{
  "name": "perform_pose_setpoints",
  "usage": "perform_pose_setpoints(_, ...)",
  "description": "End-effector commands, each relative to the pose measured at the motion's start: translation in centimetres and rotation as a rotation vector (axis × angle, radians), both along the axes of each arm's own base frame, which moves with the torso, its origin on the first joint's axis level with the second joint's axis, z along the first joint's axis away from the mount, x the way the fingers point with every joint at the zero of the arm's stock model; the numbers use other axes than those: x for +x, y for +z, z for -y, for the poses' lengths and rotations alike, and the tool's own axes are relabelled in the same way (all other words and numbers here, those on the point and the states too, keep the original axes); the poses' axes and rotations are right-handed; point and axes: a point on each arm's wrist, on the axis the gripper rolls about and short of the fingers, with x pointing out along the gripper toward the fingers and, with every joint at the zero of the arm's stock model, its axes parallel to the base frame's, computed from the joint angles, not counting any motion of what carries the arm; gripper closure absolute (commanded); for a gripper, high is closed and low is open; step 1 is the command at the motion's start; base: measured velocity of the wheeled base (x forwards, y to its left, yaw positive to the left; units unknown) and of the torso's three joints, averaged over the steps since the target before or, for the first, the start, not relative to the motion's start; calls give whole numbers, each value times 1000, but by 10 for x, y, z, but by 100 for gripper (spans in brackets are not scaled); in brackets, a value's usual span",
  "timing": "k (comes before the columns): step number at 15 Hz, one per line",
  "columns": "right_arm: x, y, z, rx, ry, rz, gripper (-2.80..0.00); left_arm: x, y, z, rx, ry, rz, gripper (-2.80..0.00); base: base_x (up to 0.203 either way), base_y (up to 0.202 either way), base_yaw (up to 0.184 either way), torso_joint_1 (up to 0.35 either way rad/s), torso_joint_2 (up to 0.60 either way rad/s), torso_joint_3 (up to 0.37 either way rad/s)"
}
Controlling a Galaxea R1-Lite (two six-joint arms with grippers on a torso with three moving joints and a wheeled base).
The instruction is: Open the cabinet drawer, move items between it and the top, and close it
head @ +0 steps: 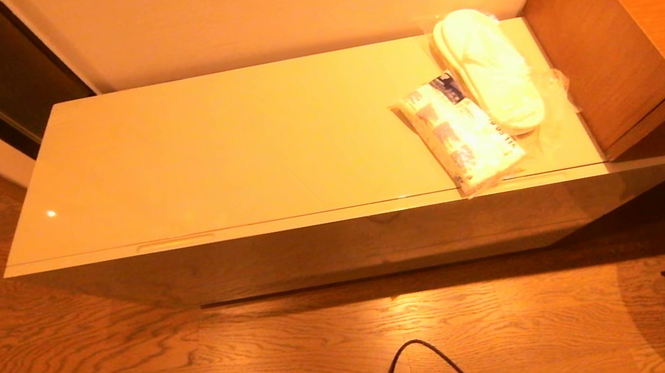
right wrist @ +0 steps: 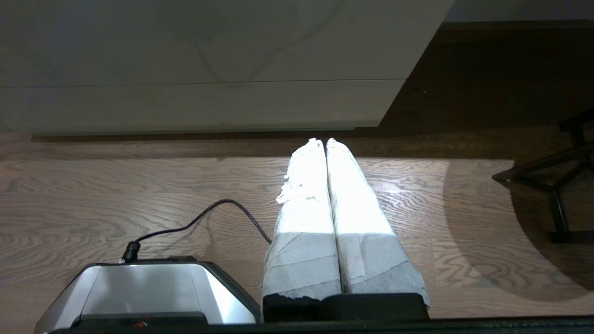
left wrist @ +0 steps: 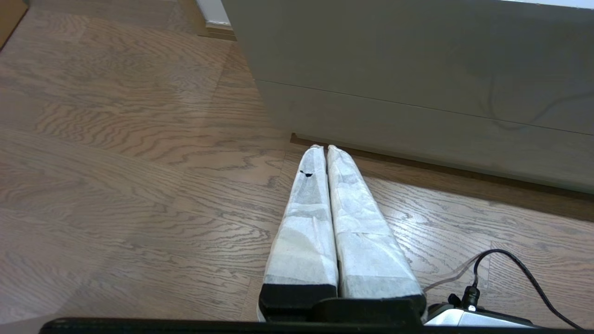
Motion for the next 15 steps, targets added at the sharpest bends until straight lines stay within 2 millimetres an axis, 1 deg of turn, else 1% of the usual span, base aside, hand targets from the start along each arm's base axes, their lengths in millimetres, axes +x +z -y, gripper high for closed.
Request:
perform_pose_setpoints(1, 0, 0, 0, -1, -1, -3, 0, -3, -1, 1, 6, 1, 37, 0, 0, 0, 0, 0, 0, 0)
perform_pose_setpoints(15, 0, 0, 0, -1, -1, -3, 0, -3, -1, 1, 7, 1, 37, 0, 0, 0, 0, 0, 0, 0)
